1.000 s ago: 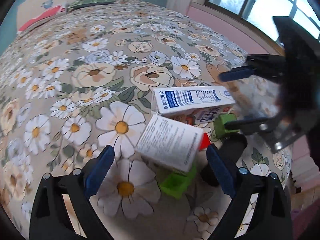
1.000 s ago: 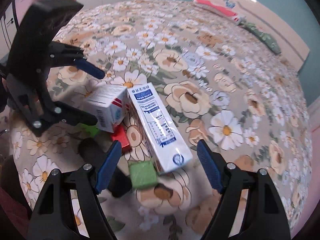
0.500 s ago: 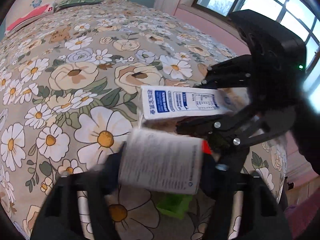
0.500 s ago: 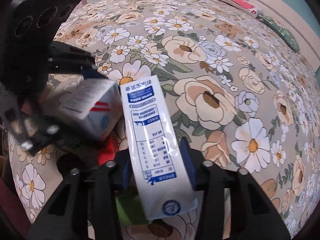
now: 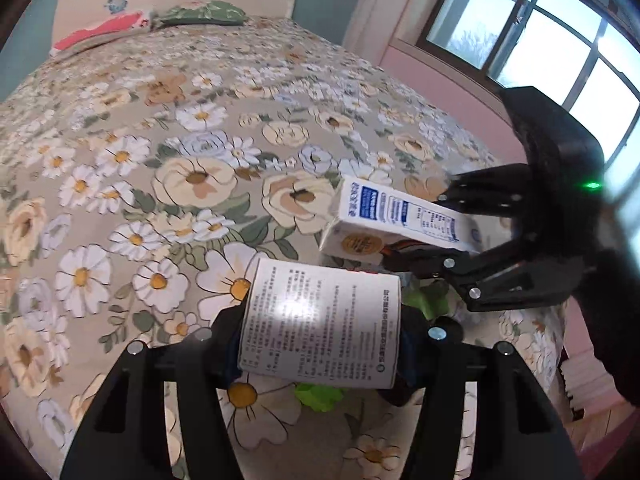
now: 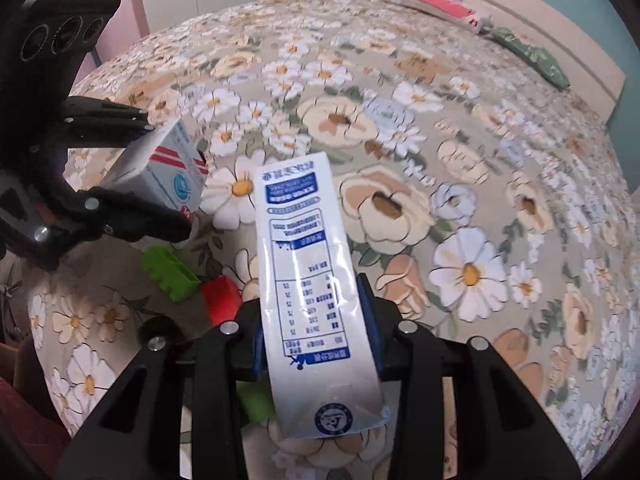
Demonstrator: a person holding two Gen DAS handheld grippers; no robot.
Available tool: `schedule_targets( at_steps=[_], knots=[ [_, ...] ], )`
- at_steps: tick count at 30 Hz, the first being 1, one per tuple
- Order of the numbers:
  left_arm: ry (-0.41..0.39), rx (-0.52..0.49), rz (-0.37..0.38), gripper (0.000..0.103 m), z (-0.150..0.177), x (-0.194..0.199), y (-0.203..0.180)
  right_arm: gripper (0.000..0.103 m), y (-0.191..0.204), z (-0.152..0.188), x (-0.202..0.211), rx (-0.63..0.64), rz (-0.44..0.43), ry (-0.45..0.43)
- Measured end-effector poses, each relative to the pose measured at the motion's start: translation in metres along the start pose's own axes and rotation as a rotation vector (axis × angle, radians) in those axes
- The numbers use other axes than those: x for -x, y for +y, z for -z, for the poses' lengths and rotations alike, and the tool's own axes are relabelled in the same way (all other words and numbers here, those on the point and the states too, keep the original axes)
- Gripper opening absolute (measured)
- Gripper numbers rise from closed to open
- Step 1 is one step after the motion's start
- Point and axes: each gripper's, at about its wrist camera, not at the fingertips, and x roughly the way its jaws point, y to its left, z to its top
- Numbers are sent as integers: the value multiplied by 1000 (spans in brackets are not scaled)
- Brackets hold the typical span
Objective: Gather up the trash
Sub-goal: 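Grasp the small white carton with the left tool while the right tool grasps the tall milk carton, then carry both cartons with both tools over the wastebasket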
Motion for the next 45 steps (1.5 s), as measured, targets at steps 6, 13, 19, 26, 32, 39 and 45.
schedule_targets(
  at_steps=[6, 13, 19, 26, 32, 39, 45],
  knots=[
    [-32, 15, -117, 60, -15, 42, -23, 38, 8, -11, 61, -14, 61, -68],
    [-105, 73, -241, 59, -30, 113, -57, 38, 29, -13, 157, -32, 142, -159],
    [-205, 53, -297, 59, -32, 185, -105, 38, 58, -3, 239, -20, 207, -239],
    [-288, 16, -344, 59, -16, 260, -164, 38, 98, 22, 327, -12, 265, -325],
    [-343, -19, -372, 59, 13, 303, -203, 38, 134, 54, 384, 5, 300, -386],
    [-364, -21, -387, 59, 57, 331, -227, 38, 167, 99, 413, 9, 308, -412],
    [-337, -18, -367, 59, 98, 332, -229, 38, 187, 140, 418, 6, 303, -403]
  ],
)
